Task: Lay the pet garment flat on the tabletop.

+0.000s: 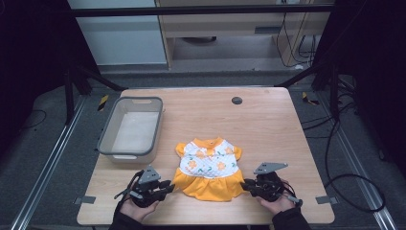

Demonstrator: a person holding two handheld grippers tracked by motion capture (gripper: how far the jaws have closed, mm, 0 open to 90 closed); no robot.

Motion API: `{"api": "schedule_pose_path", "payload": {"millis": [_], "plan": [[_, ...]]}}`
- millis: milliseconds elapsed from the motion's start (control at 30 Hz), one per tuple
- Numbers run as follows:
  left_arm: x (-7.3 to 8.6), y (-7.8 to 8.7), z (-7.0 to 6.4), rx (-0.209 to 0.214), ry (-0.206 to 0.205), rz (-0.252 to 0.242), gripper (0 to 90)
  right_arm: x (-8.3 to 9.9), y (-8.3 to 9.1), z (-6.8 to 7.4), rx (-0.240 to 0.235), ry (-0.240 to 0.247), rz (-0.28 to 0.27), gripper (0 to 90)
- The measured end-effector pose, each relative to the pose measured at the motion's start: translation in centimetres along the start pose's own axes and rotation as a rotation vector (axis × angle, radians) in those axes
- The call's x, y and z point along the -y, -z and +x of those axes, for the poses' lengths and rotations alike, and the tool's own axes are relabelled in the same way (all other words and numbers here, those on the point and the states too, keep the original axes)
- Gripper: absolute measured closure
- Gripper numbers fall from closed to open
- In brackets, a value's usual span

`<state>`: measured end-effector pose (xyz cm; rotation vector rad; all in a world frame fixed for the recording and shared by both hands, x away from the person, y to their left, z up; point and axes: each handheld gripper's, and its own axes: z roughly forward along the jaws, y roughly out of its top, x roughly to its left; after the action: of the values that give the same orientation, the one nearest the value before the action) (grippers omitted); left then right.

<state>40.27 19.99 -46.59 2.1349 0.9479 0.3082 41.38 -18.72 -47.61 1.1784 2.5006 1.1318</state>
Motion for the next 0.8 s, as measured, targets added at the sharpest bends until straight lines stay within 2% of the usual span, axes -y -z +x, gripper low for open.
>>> {"api": "schedule_pose_path", "payload": {"millis": [67, 133, 267, 400, 433, 600, 667, 800], "plan": [[0.0, 0.1, 0.2, -0.014, 0.009, -0.034, 51.2, 0.1, -0.1, 0.0, 0.012, 0.009, -0.018, 70.8], [0.0, 0.4, 0.4, -0.017, 0.019, -0.066, 42.3, 0.1, 0.1, -0.1, 0.018, 0.006, -0.042, 66.6], [-0.3, 1.1, 0.8, -0.029, 0.029, -0.126, 34.4, -0.1, 0.6, -0.2, 0.028, 0.000, -0.103, 60.8], [-1.2, 1.6, 1.4, -0.053, 0.050, -0.179, 33.7, -0.9, 1.2, -0.6, 0.037, 0.003, -0.169, 53.5], [-1.2, 1.6, 1.4, -0.053, 0.050, -0.179, 33.8, -1.1, 1.4, -0.8, 0.042, 0.001, -0.186, 52.2], [-3.4, 1.9, 2.5, -0.087, 0.038, -0.213, 35.4, -2.7, 2.0, -1.6, 0.059, -0.023, -0.245, 48.6], [-4.5, 1.7, 2.9, -0.088, 0.047, -0.227, 35.9, -3.5, 2.0, -2.1, 0.067, -0.028, -0.260, 47.0], [-6.6, 0.7, 3.8, -0.115, 0.030, -0.227, 36.3, -5.0, 1.5, -3.3, 0.083, -0.047, -0.293, 45.5]]}}
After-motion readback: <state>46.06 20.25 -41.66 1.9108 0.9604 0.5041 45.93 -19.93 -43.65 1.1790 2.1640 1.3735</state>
